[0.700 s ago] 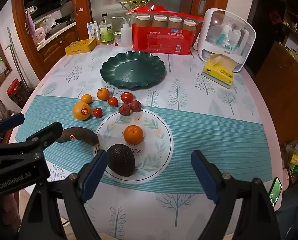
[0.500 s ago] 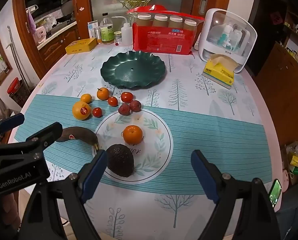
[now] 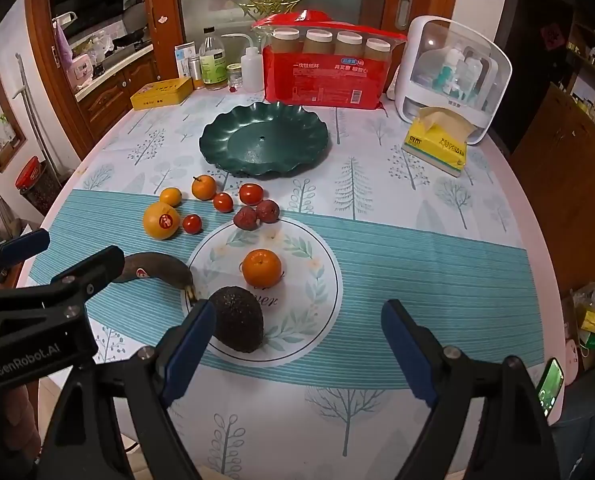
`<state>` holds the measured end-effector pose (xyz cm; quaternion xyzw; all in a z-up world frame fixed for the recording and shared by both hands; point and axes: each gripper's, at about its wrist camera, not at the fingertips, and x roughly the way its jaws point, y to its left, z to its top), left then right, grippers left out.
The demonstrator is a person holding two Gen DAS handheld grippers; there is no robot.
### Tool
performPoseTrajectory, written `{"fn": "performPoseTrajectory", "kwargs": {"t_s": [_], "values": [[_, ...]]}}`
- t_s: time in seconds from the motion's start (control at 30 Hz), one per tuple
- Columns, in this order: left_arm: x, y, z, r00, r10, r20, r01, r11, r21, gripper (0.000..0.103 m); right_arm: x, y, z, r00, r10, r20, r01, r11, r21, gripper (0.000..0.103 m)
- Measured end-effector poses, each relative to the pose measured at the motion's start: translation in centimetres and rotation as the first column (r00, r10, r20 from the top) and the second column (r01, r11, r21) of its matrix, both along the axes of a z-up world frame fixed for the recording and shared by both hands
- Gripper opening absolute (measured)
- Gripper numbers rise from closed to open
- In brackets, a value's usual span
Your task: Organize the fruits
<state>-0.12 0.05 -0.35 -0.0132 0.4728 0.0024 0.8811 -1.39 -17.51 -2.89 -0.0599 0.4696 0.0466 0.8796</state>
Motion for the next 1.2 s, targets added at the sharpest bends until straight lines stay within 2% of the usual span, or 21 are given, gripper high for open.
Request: {"fn": "performPoseTrajectory", "kwargs": {"t_s": [1.2], "values": [[-0.4, -0.3, 0.9, 0.999, 0.037, 0.007, -0.037, 0.999, 0.006, 0.099, 0.7, -0.6, 1.0, 1.000, -0.006, 0.028, 0.005, 1.000, 0.023, 0.086]]}}
